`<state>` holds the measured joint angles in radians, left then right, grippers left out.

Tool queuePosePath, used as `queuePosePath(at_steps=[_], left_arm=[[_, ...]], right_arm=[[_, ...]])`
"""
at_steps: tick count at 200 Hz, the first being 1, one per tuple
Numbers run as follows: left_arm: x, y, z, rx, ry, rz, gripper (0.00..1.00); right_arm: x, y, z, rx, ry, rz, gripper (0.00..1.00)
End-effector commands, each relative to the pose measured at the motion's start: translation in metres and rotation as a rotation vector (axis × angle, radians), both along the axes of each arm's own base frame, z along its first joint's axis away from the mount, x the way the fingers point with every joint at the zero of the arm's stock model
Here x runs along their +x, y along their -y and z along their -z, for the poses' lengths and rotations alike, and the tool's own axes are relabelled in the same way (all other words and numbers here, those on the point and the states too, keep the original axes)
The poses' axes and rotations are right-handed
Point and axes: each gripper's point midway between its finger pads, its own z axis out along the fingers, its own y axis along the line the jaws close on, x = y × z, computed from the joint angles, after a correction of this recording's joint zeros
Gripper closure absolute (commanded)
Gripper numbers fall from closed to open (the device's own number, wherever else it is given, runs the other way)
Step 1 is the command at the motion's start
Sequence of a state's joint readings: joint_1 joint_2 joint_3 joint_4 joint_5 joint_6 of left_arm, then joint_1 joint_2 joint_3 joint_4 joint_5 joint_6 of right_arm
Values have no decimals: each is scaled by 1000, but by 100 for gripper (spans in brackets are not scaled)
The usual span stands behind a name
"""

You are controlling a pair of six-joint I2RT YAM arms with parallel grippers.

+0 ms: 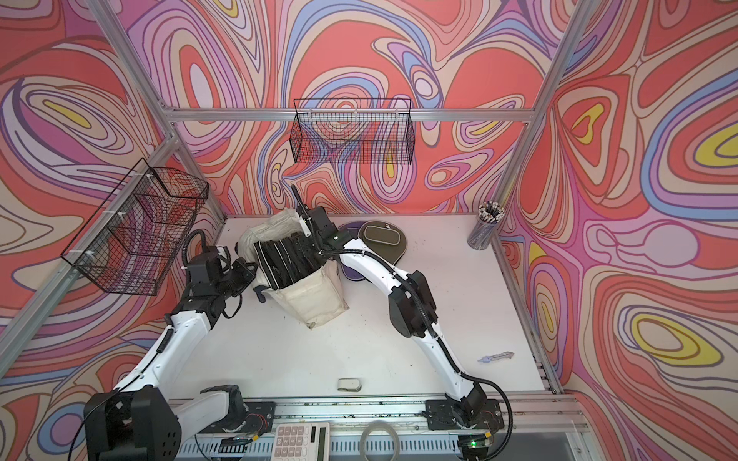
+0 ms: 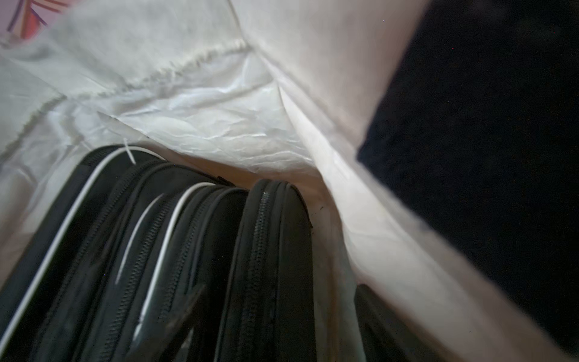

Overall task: Remove the ping pong set from the canvas bag
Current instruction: Pick up the ping pong set from the canvas bag.

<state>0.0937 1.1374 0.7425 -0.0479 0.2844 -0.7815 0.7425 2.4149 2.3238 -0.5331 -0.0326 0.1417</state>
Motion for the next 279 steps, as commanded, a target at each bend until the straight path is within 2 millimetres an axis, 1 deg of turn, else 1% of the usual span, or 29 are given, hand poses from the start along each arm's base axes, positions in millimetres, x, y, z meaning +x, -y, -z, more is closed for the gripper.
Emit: queuePosePath(at_steps=[1,47,74,103,156,181,203,213,241,247,261,279], left_arm=[[1,-4,-6,8,33,-15,100],[1,-4,-5,8,32,-13,100],[0,-4,-6,10,31,-11,100],[1,-3,-7,8,32,-9,100],[2,-4,-7,10,33,-12,100],[3,-4,-9,8,37,-11,100],[3,-4,-11,9,42,-12,100],[2,-4,-10,8,41,-12,100],[1,-4,-8,5,39,-13,100],[1,-4,-8,6,40,-13,100],[1,-3,-9,3,42,-10,100],[2,-3,-9,-1,45,-12,100]], right_arm=[[8,12,18,-75,6,34,24],[11,23,26,-136,20,65,29],[13,29,28,-177,35,79,30],[10,32,32,-221,43,73,30],[-9,19,32,-271,63,26,31],[-15,16,37,-283,53,14,33],[-17,16,41,-295,49,14,38],[-17,17,41,-295,49,16,43],[-18,15,38,-292,53,13,72],[-18,15,36,-291,56,12,79],[-18,13,32,-286,63,13,99],[-18,10,23,-277,76,14,100]])
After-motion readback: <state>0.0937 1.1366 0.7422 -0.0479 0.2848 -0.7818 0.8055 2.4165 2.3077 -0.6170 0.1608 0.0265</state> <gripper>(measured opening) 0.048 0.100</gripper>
